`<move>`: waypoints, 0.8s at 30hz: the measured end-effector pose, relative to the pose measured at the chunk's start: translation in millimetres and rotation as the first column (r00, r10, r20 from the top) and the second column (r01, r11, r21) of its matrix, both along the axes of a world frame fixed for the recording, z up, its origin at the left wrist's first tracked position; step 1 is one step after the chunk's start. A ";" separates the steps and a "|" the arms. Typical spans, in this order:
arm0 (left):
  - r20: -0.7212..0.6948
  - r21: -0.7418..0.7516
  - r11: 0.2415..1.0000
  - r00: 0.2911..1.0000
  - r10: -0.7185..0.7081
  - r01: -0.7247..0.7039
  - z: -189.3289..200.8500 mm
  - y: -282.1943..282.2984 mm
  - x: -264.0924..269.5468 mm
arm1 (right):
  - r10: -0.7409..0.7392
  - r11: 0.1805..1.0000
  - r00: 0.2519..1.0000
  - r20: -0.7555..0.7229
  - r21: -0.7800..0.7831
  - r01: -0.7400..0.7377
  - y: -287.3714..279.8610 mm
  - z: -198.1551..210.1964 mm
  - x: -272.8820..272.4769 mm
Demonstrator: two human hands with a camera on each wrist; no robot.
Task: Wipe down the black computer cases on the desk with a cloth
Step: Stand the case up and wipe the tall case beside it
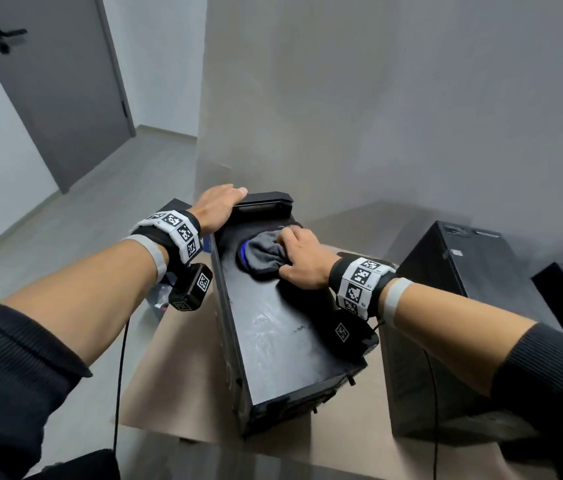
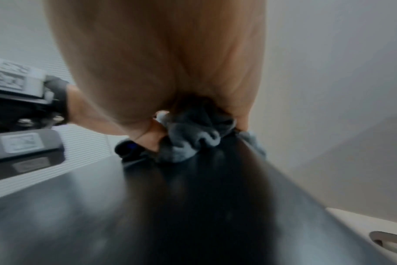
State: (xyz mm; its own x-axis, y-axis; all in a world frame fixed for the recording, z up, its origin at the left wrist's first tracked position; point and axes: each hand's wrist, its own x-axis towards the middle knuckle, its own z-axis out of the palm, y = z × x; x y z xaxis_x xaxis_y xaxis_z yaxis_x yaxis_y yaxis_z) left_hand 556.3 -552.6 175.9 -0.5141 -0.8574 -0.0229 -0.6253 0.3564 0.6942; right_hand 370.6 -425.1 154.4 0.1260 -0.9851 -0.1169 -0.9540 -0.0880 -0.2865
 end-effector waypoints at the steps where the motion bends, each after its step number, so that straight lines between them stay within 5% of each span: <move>1: -0.038 0.029 0.999 0.999 0.027 -0.026 -1.7 -0.7 2.0 | 0.082 0.996 0.997 0.007 -0.034 -0.082 6.7 -0.4 4.9; 3: -0.107 0.093 0.994 0.992 0.063 -0.053 -13.3 -12.7 4.9 | 0.246 0.969 0.969 0.009 -0.027 -0.246 13.8 -0.3 11.9; 5: -0.152 0.152 0.988 0.987 0.053 -0.029 -39.2 -35.2 9.9 | 0.240 0.970 0.971 0.006 -0.033 -0.240 4.3 3.7 5.7; 7: -0.192 0.200 0.978 0.977 0.091 -0.052 -55.3 -52.0 11.6 | 0.072 0.997 0.996 -0.043 -0.032 -0.073 -12.3 14.1 -9.2; 10: -0.287 0.312 0.947 0.942 0.171 -0.077 -13.9 -10.5 11.8 | -0.219 0.973 0.967 -0.130 0.046 0.226 -32.7 28.0 -37.7; 12: -0.349 0.398 0.910 0.898 0.266 -0.115 0.3 0.5 11.4 | -0.360 0.932 0.933 -0.012 -0.049 0.359 -43.0 35.1 -39.6; 16: -0.472 0.520 0.851 0.807 0.356 -0.071 -16.7 -19.6 13.8 | -0.121 0.944 0.960 0.251 -0.269 0.189 -57.0 45.9 10.4; 20: -0.488 0.543 0.839 0.796 0.358 -0.044 -81.7 -77.3 13.2 | 0.092 0.983 0.993 0.076 -0.168 -0.078 -79.6 31.5 53.1; 22: -0.447 0.521 0.845 0.803 0.393 -0.124 -56.3 -47.7 6.3 | 0.051 0.991 0.997 0.059 -0.130 -0.043 -87.3 25.5 42.1; 24: -0.290 0.342 0.920 0.910 0.296 -0.190 -33.5 -23.4 -1.3 | -0.072 0.989 0.984 0.160 -0.113 0.091 -85.2 26.6 20.8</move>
